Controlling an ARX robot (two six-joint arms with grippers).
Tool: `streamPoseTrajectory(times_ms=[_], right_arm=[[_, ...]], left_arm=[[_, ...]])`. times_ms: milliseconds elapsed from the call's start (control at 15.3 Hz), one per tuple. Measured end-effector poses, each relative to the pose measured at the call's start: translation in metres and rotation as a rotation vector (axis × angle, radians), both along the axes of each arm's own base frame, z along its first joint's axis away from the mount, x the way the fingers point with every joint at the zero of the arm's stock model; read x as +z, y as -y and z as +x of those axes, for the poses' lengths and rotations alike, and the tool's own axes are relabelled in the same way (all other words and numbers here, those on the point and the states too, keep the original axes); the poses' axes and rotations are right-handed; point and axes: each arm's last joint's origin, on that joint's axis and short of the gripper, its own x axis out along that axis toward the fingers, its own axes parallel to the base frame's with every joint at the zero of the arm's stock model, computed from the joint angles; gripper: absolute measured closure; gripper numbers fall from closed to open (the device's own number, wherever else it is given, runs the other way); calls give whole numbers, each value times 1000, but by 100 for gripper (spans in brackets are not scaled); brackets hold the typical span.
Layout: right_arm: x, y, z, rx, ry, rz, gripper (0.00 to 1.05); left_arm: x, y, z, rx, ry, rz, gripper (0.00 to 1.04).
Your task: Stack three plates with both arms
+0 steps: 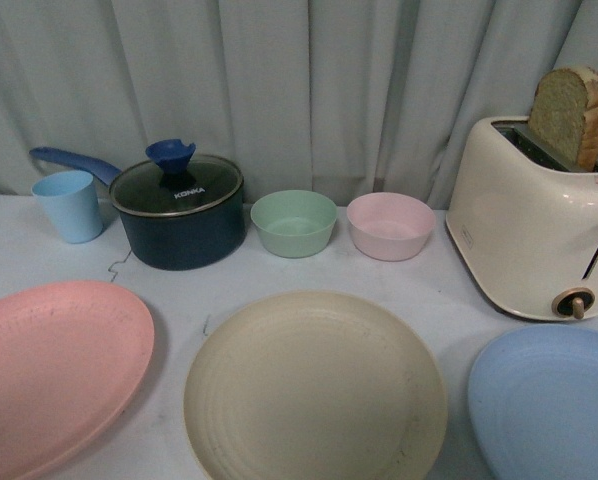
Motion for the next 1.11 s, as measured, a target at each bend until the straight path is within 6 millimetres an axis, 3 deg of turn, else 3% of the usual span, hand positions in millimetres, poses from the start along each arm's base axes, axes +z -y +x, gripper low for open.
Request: streamPoseTrajectory(times_ms=[262, 327, 393, 523, 720, 916, 1112], right_arm=[[0, 0, 0, 0, 0, 0, 6], [0, 0, 0, -1, 0, 1, 6], [0, 0, 0, 2, 1, -1, 6], [0, 0, 0, 1, 0, -1, 6], [0, 0, 0, 0, 0, -1, 6], [0, 0, 0, 0, 0, -1, 6], [0, 0, 0, 0, 0, -1, 6]], left_arm=[[0, 0, 0, 0, 0, 0, 7], [1, 1, 0, 99, -312, -34, 7], [11, 1, 8, 143, -431, -49, 7], [34, 2, 30, 132, -350, -76, 7], [46, 2, 52, 100, -313, -92, 7], [45, -1, 113, 22, -315, -111, 7], [21, -16, 169, 42, -376, -52, 7]])
